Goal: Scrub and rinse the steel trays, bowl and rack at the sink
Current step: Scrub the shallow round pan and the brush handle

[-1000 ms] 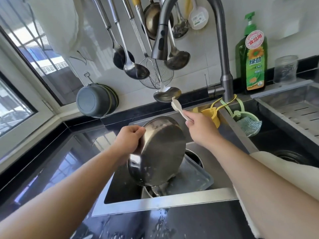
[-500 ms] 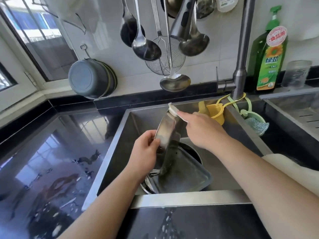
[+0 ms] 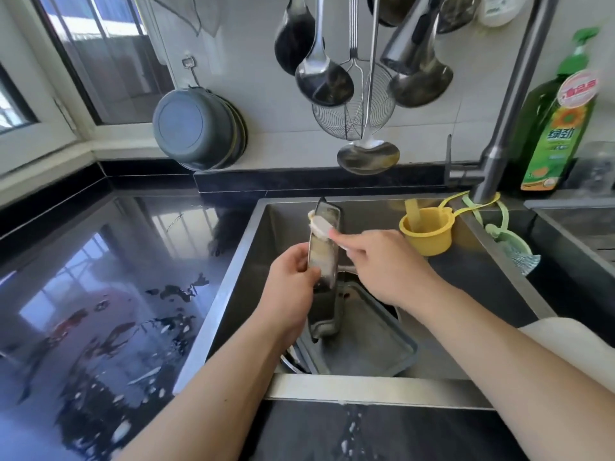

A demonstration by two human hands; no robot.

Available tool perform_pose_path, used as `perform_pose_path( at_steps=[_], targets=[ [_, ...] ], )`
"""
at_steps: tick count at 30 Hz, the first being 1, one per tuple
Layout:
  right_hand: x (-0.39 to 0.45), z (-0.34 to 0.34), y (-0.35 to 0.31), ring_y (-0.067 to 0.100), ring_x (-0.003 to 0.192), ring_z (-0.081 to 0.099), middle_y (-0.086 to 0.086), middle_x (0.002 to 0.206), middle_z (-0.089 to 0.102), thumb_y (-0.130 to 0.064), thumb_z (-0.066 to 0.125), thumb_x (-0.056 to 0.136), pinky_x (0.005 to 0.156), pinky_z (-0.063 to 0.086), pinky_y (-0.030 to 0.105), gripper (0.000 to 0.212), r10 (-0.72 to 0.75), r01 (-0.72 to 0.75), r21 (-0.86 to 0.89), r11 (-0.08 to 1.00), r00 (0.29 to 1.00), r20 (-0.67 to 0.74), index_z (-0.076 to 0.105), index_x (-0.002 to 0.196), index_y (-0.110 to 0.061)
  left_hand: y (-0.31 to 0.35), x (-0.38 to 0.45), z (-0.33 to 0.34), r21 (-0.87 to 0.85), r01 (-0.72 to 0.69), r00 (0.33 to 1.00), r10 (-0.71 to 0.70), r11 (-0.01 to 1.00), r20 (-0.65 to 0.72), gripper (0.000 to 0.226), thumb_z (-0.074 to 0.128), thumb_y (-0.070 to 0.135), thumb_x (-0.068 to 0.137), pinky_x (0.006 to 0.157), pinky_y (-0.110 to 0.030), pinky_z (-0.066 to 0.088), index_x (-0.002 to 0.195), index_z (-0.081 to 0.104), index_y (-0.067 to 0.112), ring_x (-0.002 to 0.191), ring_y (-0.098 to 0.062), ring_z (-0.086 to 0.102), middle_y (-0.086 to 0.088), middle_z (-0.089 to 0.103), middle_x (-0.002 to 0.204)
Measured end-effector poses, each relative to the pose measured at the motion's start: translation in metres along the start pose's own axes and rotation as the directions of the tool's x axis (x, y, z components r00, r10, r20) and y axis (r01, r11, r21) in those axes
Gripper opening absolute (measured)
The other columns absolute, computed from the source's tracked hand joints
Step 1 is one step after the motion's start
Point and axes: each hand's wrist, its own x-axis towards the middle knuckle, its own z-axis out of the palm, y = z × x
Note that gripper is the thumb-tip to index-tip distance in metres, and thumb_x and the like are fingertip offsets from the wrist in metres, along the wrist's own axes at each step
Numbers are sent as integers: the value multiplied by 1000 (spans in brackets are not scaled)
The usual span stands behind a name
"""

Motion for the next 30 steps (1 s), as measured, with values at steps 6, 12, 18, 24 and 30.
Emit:
perform_pose_path(
  at_steps=[6, 12, 18, 24, 30],
  targets=[
    [-6, 7, -4, 25, 86, 59, -15, 81, 51, -23, 49, 104, 67, 47, 38, 50, -45, 44, -67, 997, 999, -16, 49, 140, -58, 9, 0, -2, -278, 110, 994, -104, 954, 37, 55, 37, -32, 82, 78, -35, 61, 115, 68, 0, 93, -27, 71, -18, 74, 100],
    [-18, 13, -17, 26, 91, 59, -12, 88, 49, -25, 49, 103, 74, 50, 38, 47, -100, 100, 12, 995, 992, 71, 52, 136, -58, 11, 0, -5, -375, 173, 984, -171, 911, 40, 59, 35, -32, 76, 81, -45, 59, 117, 66, -4, 93, -36, 70, -27, 69, 100],
    [8, -11, 10, 11, 59, 46, -9, 71, 51, -19, 45, 106, 49, 35, 28, 48, 101, -103, -21, 994, 992, -76, 49, 143, -49, 11, -3, 2, -170, 155, 987, -159, 973, -5, 55, 45, -7, 48, 80, -50, 46, 95, 73, -2, 86, -40, 62, -37, 65, 95],
    [-16, -5, 4, 13, 66, 51, -10, 73, 53, -18, 48, 105, 55, 38, 29, 50, -31, 28, 68, 997, 999, 45, 49, 140, -53, 15, 0, -5, -185, 174, 983, -181, 967, -23, 59, 47, -5, 45, 80, -56, 44, 101, 56, -21, 85, -41, 55, -26, 59, 92],
    [-15, -5, 6, 5, 64, 48, -16, 73, 52, -17, 51, 105, 55, 39, 16, 48, -25, 15, 146, 989, 998, 65, 52, 142, -47, 14, -4, -5, -236, 200, 980, -199, 951, 29, 56, 45, -11, 54, 81, -52, 47, 108, 60, -15, 92, -43, 59, -27, 62, 99]
  ],
)
